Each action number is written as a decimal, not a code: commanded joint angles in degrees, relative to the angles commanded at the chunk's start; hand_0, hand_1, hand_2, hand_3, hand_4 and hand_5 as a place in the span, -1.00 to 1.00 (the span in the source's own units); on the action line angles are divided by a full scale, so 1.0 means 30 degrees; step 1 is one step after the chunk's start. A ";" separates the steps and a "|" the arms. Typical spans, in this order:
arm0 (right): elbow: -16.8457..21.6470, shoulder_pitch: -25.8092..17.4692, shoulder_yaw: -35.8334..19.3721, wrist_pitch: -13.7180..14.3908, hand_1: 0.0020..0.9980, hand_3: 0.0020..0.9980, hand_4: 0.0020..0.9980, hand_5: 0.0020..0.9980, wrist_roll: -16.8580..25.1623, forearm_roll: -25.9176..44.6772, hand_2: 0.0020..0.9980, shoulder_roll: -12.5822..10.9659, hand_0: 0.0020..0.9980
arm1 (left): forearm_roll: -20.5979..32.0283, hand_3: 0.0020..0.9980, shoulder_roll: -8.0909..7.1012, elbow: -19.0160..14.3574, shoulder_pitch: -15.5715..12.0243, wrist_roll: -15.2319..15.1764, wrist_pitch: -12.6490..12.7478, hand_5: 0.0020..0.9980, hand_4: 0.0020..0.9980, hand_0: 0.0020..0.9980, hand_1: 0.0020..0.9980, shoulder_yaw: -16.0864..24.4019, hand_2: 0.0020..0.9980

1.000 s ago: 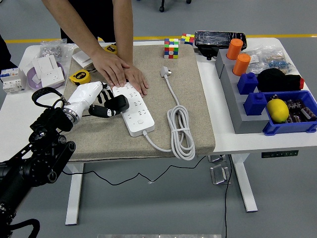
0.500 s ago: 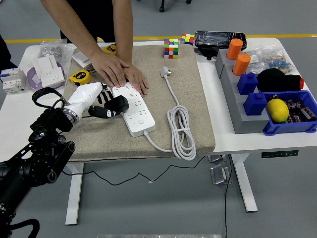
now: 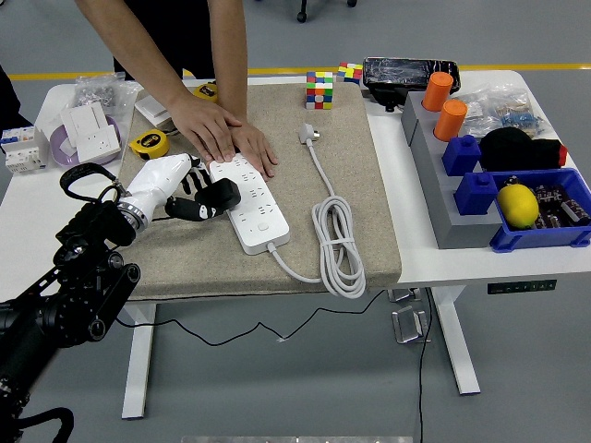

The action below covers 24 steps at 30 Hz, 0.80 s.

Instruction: Pick up the plug,place it near the board,insert it into the board,press the button

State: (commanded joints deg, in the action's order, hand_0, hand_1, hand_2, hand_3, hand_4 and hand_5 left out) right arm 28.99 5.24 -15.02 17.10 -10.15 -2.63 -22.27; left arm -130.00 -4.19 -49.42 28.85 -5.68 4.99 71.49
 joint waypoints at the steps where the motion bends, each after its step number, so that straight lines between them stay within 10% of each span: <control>1: 0.0000 -0.0004 0.0003 -0.0001 0.69 0.67 1.00 1.00 0.0000 0.0005 0.65 0.0000 0.71 | 0.0000 -0.26 -0.0007 0.0005 -0.0006 -0.0004 0.0001 -0.76 0.02 0.06 -0.21 -0.0013 -0.38; 24: 0.0009 0.0039 -0.0064 0.0056 0.69 0.67 1.00 1.00 0.0051 0.0041 0.65 -0.0025 0.71 | 0.0000 -0.25 -0.0048 0.0149 0.0116 -0.0045 -0.0030 -0.76 0.03 0.06 -0.20 -0.0228 -0.38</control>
State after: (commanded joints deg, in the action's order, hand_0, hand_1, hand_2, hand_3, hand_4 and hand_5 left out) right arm 29.02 5.36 -15.21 17.26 -10.00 -2.50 -22.35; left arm -130.00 -4.34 -48.97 29.19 -5.82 4.90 70.81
